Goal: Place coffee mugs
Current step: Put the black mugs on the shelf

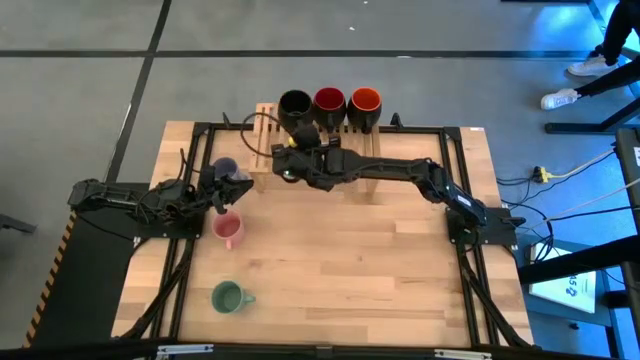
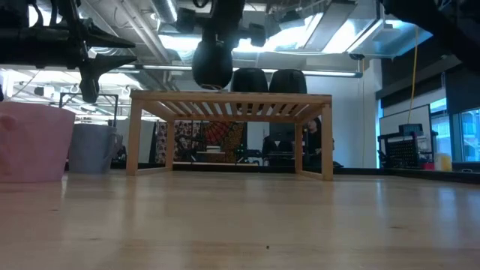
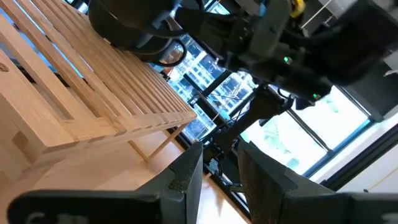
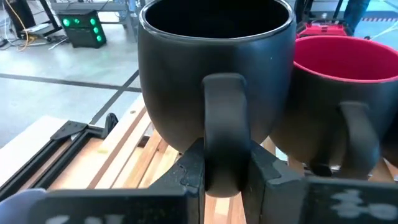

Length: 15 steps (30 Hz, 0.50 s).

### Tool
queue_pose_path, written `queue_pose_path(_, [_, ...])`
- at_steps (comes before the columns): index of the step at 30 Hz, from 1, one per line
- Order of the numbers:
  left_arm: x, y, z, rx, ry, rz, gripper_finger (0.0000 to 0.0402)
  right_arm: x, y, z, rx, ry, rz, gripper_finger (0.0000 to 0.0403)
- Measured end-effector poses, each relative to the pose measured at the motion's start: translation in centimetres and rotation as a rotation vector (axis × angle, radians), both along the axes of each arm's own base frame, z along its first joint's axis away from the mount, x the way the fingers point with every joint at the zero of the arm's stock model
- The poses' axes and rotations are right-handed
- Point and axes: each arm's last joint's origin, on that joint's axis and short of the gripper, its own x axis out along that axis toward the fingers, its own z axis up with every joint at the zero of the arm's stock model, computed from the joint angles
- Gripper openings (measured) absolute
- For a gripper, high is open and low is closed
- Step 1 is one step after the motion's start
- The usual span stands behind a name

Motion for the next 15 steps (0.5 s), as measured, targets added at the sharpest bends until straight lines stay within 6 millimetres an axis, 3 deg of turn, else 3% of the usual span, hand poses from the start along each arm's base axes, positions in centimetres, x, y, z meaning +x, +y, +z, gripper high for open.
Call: queue_pose_path(15, [0.0,0.0,0.0,0.000,0.000,0.001,0.0097,1.3,-2.5,-2.7,0.024,-0.027,-0.043,0.0045])
